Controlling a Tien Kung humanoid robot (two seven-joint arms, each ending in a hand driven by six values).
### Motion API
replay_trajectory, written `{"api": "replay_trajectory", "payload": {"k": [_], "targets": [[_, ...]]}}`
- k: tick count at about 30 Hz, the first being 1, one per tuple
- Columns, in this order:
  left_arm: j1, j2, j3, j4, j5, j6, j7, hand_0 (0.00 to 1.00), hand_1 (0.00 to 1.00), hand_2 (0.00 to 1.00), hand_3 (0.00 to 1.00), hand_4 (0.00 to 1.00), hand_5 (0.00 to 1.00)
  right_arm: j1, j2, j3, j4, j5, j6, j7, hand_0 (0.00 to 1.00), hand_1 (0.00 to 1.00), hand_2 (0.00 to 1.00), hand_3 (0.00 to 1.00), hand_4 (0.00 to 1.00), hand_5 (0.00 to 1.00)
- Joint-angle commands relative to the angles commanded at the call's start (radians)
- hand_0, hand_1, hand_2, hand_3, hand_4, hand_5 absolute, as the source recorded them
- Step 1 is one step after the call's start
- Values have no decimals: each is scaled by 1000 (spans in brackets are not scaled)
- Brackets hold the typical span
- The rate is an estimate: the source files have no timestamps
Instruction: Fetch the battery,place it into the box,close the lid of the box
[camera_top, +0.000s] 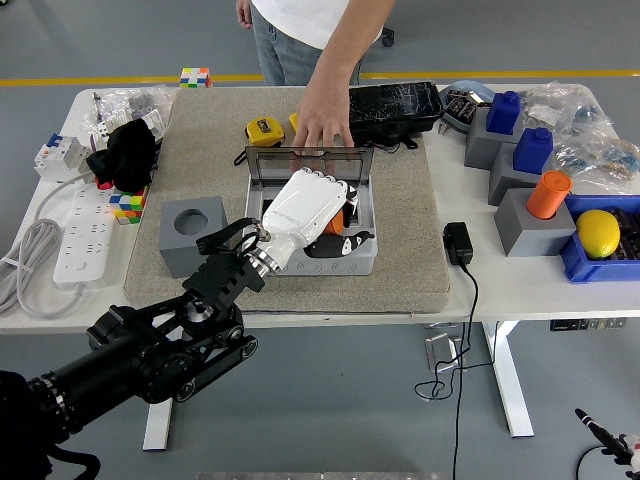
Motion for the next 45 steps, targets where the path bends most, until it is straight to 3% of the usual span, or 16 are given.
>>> {"api": "replay_trajectory", "payload": {"k": [2, 3, 9, 26, 45], "targets": [[-1, 0, 0, -2, 2, -6, 2, 8, 2, 4, 8, 811, 345, 0, 0, -2, 0, 2, 1, 0, 901, 879, 808, 867, 998, 998], [-1, 0, -1, -2, 2, -7, 1, 21, 2, 17, 17, 860, 439, 0, 0, -3, 0, 3, 1, 0, 901, 879, 808, 867, 998, 998], [-7, 0, -1, 4, -1, 6, -12, 25, 2, 19, 17, 864, 462, -1, 1, -7, 0, 6, 2, 0, 901, 878, 807, 867, 998, 998], [-49, 0, -9, 25, -11, 5, -27, 27, 2, 22, 20, 858, 471, 4, 0, -5, 0, 3, 2, -1, 901, 876, 808, 866, 998, 998], [-77, 0, 1, 110, -56, 6, -65, 29, 2, 29, 25, 835, 491, 9, 0, -6, 0, 3, 0, 0, 900, 875, 806, 866, 998, 998]]}}
